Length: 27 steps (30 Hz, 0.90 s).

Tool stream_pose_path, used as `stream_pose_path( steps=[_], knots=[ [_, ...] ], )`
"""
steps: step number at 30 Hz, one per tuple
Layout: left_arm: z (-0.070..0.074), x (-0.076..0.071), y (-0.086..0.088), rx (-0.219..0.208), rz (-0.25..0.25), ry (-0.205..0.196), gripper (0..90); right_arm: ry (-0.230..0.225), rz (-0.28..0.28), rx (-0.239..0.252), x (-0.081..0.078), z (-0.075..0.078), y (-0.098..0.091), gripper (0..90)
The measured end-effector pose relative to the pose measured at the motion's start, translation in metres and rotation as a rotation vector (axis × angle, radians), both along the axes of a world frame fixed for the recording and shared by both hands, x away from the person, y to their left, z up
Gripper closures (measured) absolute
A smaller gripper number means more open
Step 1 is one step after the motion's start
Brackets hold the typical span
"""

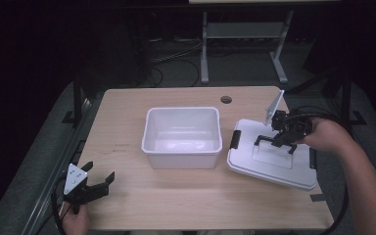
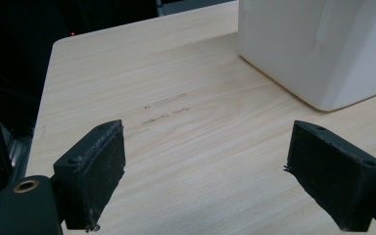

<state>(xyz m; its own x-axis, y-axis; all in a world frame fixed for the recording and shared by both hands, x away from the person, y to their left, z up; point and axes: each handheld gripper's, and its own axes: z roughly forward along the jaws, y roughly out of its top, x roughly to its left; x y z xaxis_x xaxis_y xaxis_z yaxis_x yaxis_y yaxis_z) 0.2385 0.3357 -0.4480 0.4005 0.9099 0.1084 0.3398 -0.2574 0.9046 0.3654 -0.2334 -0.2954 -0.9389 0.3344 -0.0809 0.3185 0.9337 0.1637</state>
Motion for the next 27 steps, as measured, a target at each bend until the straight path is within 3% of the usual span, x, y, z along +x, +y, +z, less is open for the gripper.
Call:
stream_pose_path(
  steps=[16,27],
  knots=[
    [0.0,0.0,0.0,-0.004,0.0,-0.003,13.8,-0.046,0.019,-0.009,-0.004,0.034,-0.001,84.3],
    [0.0,0.0,0.0,-0.008,0.001,-0.001,13.8,-0.074,0.058,-0.009,-0.003,0.053,0.018,84.2]
  ],
)
